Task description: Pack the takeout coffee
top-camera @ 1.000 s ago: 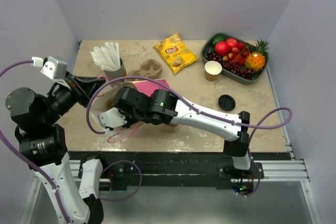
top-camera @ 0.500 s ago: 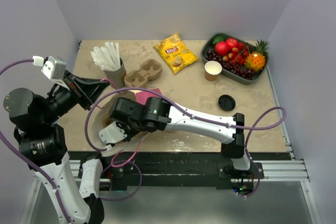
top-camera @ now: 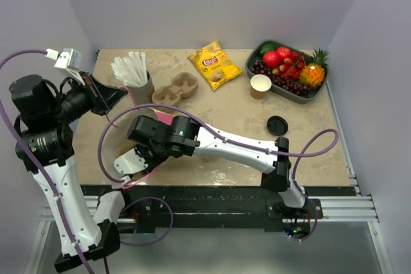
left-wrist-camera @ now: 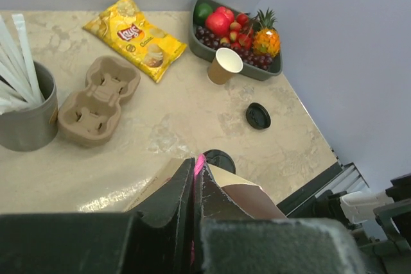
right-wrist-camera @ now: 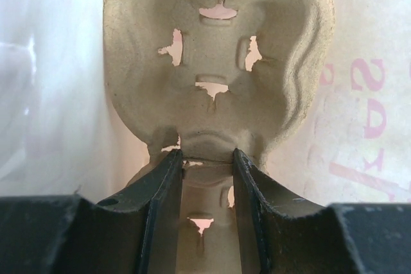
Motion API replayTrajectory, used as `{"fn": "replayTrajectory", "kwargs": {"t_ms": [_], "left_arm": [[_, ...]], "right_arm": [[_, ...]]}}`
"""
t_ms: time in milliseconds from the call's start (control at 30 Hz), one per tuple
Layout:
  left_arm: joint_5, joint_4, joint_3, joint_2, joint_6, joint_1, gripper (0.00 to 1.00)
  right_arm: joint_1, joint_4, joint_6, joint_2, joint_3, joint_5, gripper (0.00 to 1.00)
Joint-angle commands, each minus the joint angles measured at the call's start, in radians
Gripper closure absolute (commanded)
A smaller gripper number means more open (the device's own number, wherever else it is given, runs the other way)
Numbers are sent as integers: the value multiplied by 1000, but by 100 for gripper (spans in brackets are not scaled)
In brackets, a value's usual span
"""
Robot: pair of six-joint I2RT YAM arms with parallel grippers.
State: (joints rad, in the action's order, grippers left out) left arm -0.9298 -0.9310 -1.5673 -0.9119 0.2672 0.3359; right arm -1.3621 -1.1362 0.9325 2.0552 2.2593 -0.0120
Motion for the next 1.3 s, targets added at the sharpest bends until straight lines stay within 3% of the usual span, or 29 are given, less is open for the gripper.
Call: {"fn": "replayTrajectory", "kwargs": {"t_ms": [0, 433, 500, 533, 600, 633, 733, 933, 1267], "left_arm": [[19, -12, -16, -94, -10, 5, 100], [37, 66, -5, -189, 1, -115, 99], [37, 64, -11, -203, 3, -113, 95], [34, 64, -10, -206, 3, -113, 86], [28, 72, 7, -206, 4, -113, 80], [23, 75, 15, -205, 4, -113, 72], [20, 84, 32, -209, 3, -113, 64], [26, 104, 3, -242, 4, -113, 56], [8, 123, -7, -281, 12, -113, 49]], "right_arm": [[31, -22, 5, 57, 49, 43, 100], [95, -23, 0, 128, -32, 56, 100], [100, -23, -3, 141, -29, 69, 100], [101, -22, -6, 146, -29, 72, 100], [106, -17, -3, 152, -32, 79, 100], [107, -16, -3, 160, -33, 78, 100], [115, -11, 6, 169, -35, 92, 100], [127, 16, 66, 181, -55, 14, 100], [155, 35, 101, 221, -75, 70, 100]]}}
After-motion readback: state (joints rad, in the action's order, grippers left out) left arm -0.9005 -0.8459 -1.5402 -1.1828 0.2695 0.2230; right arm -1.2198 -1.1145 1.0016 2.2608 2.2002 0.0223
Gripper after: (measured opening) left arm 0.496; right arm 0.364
